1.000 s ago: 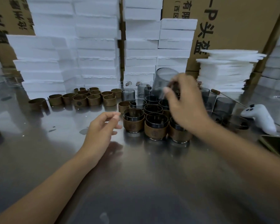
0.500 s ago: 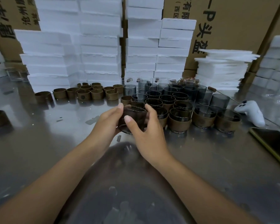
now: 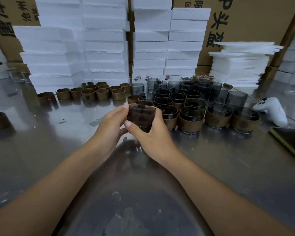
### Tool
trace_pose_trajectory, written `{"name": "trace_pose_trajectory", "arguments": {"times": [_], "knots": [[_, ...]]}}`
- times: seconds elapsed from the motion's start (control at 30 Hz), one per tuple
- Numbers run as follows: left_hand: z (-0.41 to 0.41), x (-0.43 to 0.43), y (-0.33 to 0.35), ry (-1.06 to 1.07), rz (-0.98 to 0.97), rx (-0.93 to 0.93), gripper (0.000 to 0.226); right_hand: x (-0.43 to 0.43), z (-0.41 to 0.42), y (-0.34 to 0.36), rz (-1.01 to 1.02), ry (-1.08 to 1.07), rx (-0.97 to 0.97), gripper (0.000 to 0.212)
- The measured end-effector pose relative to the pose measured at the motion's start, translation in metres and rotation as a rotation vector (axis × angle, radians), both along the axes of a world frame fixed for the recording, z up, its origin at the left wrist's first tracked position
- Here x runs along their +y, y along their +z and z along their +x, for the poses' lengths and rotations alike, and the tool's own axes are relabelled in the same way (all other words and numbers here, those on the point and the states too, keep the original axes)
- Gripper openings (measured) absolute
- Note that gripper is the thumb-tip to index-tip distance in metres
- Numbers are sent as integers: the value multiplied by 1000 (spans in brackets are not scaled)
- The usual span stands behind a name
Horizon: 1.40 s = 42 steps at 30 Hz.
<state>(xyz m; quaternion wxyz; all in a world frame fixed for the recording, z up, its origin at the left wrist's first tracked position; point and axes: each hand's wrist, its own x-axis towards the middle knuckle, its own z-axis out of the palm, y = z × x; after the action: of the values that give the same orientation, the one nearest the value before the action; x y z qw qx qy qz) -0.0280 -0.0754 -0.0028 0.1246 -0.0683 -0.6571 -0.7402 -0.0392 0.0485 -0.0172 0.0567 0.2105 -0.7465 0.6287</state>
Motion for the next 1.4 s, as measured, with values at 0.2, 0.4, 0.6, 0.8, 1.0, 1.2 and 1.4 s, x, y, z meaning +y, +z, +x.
{"name": "trace_pose_trajectory", "arguments": {"times": [0.2,0.4,0.6,0.8,1.0,1.2,1.4], "knots": [[5,2,5,289,-252,171,23,1,-1,1,-33,-65,15,51],[16,6,9,297,-550,448,28,-1,-2,-1,23,-162,85,55],[19,9,9,331,-724,554,23,0,-2,-1,23,-177,84,53],[14,5,7,379,-737,512,22,0,-2,1,-17,-162,57,52],[12,0,7,416,-702,459,21,-1,0,2,-87,-50,17,50],[11,-2,7,378,-661,407,24,-2,1,3,-105,-2,5,54],[13,0,8,216,-601,330,38,-2,0,2,-76,4,20,50]]}}
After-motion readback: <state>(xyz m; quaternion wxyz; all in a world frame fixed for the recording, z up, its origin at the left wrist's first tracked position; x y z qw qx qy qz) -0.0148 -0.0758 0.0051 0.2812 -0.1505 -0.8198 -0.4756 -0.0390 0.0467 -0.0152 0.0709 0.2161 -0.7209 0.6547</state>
